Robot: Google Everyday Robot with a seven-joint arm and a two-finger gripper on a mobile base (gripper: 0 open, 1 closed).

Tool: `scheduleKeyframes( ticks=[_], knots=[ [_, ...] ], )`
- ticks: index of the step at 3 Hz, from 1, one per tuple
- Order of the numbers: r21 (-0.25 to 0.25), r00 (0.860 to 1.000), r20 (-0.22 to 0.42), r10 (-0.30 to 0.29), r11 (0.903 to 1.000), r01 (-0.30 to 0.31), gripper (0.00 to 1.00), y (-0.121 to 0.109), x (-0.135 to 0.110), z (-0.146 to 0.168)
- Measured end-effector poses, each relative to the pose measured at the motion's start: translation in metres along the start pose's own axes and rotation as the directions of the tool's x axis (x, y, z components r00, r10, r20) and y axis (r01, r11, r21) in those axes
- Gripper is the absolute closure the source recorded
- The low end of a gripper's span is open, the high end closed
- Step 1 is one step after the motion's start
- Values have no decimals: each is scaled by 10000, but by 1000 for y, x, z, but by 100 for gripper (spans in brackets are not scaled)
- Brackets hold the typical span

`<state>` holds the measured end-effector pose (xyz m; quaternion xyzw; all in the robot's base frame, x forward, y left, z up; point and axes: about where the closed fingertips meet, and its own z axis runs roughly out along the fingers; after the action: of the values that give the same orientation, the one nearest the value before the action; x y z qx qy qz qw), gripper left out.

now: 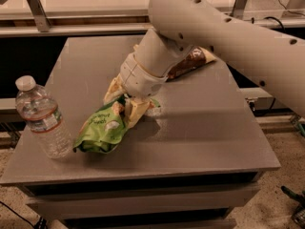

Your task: Move green rice chip bag near water bottle

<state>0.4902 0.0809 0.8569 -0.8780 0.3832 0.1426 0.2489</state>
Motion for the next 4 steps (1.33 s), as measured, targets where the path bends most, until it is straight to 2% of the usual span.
scheduleKeyframes(
  ticks=[1,2,3,4],
  knots=[
    [-15,10000,0,-26,10000,26,12,0,-1,1],
    [-28,10000,0,-52,10000,52,0,0,-3,1],
    [91,9999,-65,-81,9999,82,0,3,-4,-3],
    [474,9989,-447,-157,9987,178,0,10,-9,-36]
  ],
)
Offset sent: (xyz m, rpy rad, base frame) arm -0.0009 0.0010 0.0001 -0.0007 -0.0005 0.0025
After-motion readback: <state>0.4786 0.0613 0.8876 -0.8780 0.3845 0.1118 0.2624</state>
